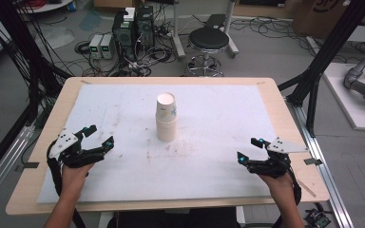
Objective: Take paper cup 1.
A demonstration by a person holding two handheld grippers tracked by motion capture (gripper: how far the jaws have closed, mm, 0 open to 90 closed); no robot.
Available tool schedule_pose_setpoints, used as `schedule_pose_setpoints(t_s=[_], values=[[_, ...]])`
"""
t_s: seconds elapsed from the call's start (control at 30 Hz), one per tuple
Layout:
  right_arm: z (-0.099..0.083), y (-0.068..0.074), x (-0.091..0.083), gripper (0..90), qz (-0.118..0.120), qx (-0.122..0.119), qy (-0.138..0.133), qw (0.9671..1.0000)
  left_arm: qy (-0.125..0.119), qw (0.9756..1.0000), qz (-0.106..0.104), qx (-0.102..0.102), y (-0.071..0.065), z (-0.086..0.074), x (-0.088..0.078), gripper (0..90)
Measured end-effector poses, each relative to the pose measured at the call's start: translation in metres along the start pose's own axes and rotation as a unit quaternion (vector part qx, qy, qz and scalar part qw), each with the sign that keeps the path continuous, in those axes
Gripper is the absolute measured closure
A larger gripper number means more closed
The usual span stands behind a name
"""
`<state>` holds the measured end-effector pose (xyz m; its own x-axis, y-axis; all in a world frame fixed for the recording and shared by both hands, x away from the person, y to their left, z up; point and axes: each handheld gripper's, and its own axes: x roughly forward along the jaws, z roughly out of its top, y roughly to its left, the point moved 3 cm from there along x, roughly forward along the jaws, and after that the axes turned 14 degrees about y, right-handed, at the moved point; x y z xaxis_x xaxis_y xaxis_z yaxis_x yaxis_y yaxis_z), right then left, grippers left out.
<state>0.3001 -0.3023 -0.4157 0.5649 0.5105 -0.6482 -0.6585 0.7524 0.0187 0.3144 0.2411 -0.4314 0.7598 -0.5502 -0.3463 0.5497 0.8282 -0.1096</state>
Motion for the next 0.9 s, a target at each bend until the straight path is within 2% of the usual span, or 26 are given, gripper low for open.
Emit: schedule_pose_setpoints(t_s=[0.43, 0.63, 0.9], values=[[-0.002, -0.002, 0.003, 20.7, 0.005, 0.014, 0.001, 0.9999, 0.004, 1.0, -0.007, 0.0, -0.002, 0.0, 0.005, 15.9], [-0.002, 0.001, 0.002, 20.7, 0.003, 0.01, 0.002, 0.9999, 0.009, 0.9998, -0.012, 0.01, -0.006, 0.001, 0.006, 15.9], [-0.002, 0.006, 0.0, 20.7, 0.002, 0.006, 0.003, 1.0, 0.009, 0.9995, -0.029, 0.008, -0.011, 0.006, 0.006, 15.9]])
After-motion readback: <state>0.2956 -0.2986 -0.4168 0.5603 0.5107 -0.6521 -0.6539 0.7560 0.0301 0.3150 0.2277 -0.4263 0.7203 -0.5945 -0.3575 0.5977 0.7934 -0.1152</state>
